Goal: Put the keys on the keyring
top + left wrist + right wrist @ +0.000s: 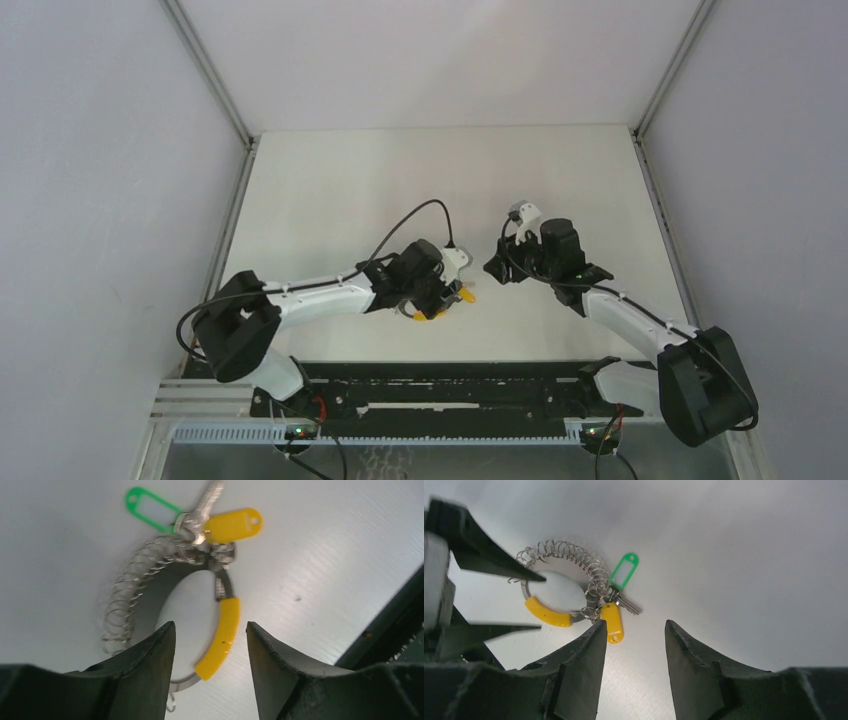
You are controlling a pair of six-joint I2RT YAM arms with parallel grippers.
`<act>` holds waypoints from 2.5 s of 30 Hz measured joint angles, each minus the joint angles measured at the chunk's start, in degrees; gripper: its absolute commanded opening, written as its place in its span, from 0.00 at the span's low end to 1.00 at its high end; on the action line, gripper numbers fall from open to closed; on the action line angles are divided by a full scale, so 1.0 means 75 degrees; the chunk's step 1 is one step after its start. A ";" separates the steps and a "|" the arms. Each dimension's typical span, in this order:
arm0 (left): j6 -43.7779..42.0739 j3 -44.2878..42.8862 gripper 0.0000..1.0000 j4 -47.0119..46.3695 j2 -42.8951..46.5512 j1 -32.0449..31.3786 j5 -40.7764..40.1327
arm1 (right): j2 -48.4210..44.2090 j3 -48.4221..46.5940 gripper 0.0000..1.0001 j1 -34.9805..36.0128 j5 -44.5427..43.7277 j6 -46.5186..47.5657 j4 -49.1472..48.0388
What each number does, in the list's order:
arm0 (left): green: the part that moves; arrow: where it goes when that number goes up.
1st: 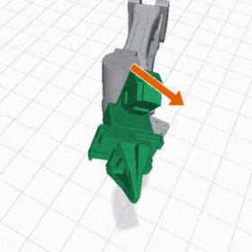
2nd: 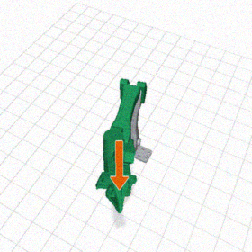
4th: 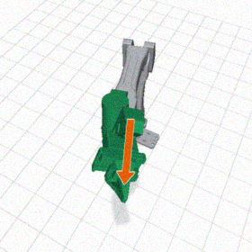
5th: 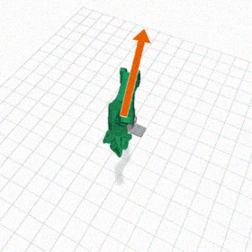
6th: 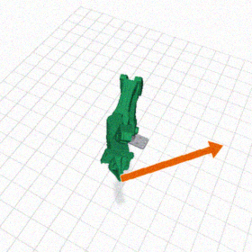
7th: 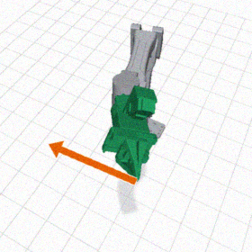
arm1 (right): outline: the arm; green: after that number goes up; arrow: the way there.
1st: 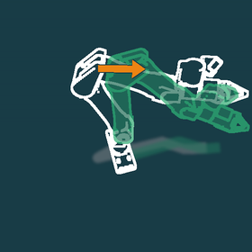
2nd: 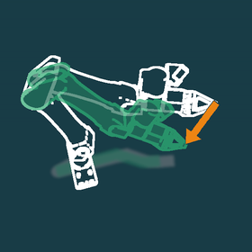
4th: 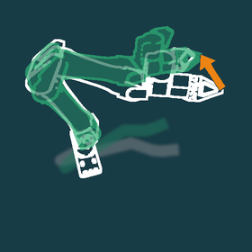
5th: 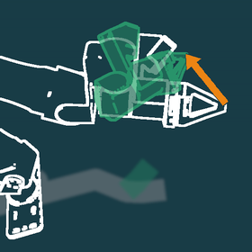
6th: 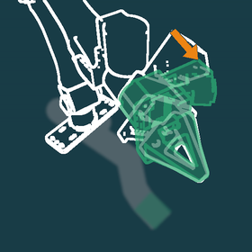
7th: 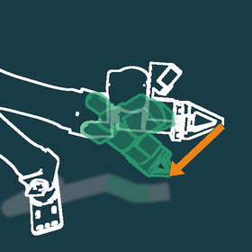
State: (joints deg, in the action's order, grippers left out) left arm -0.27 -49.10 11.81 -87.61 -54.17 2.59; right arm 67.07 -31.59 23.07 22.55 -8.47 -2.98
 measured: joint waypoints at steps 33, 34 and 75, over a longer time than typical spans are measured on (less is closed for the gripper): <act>0.1480 -0.1387 0.52 0.1690 -0.1623 0.1926 -0.0099 | -0.0286 0.0306 0.46 0.0050 0.0064 -0.0181 0.0233; 0.1513 -0.1419 0.51 0.1667 -0.1664 0.1926 -0.0090 | -0.0286 0.0306 0.46 0.0050 0.0064 -0.0181 0.0233; -0.2034 -0.0796 0.00 0.0490 0.2107 0.1682 -0.0204 | -0.0609 0.0055 0.45 0.0204 0.1603 0.0632 -0.0595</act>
State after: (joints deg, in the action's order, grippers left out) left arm -15.53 -55.07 15.49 -71.81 -41.56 1.06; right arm 62.50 -31.18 24.60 34.57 -3.73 -7.44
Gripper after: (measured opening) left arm 0.050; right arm 0.468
